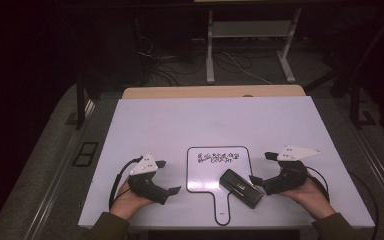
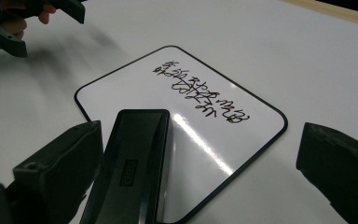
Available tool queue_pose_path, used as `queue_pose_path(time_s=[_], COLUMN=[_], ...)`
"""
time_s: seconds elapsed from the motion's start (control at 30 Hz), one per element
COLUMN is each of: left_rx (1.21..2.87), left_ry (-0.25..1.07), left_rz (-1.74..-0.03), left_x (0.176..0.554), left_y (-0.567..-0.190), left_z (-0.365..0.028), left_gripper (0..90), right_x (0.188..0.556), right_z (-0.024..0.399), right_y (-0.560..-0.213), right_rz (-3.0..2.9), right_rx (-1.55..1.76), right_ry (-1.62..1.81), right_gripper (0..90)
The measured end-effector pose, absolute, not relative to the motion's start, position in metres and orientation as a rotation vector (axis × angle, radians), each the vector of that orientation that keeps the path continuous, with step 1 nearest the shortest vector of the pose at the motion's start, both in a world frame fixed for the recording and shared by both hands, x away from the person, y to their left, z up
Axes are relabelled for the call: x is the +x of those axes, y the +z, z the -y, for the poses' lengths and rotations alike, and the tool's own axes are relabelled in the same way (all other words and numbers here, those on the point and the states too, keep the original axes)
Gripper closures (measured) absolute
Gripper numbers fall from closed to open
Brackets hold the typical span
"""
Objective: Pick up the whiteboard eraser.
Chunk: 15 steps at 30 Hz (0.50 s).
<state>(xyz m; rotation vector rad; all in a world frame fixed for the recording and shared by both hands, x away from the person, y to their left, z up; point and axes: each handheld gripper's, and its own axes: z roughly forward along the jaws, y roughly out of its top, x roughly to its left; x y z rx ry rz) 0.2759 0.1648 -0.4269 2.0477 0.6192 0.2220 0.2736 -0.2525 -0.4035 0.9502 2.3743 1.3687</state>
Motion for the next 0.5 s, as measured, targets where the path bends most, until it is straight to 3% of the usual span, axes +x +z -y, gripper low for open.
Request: queue_pose_path(time_s=[0.5], left_rx=[2.044], left_ry=[0.212], left_rz=[-0.617], left_x=[0.275], left_y=[-0.427], left_z=[-0.163], left_gripper=[0.0], right_x=[0.279], right_z=[0.242], right_y=[-0.401], right_rz=[-2.400], right_rx=[0.942], right_ry=[1.372], right_gripper=[0.0])
